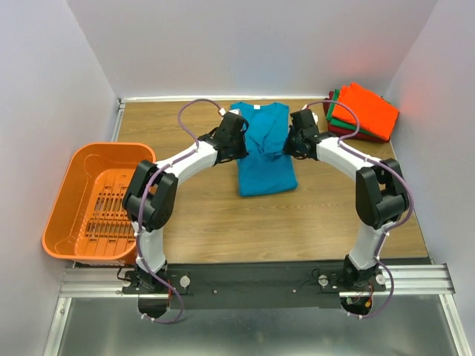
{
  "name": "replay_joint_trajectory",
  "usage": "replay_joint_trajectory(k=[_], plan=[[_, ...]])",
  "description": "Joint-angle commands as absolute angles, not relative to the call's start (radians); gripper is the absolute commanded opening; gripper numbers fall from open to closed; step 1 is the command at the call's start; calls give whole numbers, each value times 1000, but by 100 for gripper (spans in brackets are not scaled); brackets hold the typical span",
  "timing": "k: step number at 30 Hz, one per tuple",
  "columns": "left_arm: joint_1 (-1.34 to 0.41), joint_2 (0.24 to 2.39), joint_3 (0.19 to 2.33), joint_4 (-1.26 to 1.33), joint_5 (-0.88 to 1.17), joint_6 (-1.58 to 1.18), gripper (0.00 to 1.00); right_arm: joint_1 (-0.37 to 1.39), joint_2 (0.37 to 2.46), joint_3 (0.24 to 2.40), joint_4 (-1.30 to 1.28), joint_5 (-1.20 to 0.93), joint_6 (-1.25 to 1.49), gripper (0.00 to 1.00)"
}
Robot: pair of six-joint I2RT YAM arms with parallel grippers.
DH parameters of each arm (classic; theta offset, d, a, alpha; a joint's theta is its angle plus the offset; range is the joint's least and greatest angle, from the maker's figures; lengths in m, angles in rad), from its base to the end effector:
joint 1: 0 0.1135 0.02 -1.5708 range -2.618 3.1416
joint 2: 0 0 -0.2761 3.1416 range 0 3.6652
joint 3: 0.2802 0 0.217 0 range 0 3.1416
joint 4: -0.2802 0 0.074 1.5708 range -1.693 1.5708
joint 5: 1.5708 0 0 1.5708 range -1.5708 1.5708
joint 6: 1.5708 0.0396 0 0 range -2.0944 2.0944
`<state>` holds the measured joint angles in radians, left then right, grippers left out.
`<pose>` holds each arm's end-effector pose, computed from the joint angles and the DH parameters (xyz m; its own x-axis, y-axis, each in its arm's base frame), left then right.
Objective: Fold and stack the t-shirts
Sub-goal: Fold the tshirt
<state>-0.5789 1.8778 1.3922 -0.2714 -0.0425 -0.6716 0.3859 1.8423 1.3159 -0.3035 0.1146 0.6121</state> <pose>0.3344 -0.2166 0.2544 -0.7740 -0.2368 -0.5872 0.0500 0.9017 -0.4295 0.3547 0.1392 0.2430 -0.7332 0.3182 -0.6009 0.1453 0.9366 0.3188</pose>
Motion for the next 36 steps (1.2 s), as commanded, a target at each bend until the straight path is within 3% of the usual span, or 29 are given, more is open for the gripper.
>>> replay_joint_trajectory(k=[1,24,26,27,30,32,33,34,36], plan=[[-543,1931,1478,-316,-74,-644,0,351,1887,1379,-291,158,620,1],[-448,2135,1701,-345,-60,-566,0,273,2094,1552,-275,25,618,2],[-427,2141,1724,-339,-57,-528,11,267,2091,1557,-275,17,611,17],[-417,2141,1735,-347,-48,-516,21,267,2083,1563,-276,17,600,30],[-388,2119,1761,-367,-40,-503,30,264,2059,1562,-276,23,578,54],[-380,2070,1723,-342,-25,-500,39,265,2022,1552,-276,26,569,61],[-379,2050,1704,-331,-12,-497,77,265,2008,1545,-276,26,566,65],[-379,2028,1680,-309,-5,-492,84,265,1994,1534,-276,25,561,65],[-380,1974,1612,-259,53,-495,83,267,1957,1496,-276,6,561,65]])
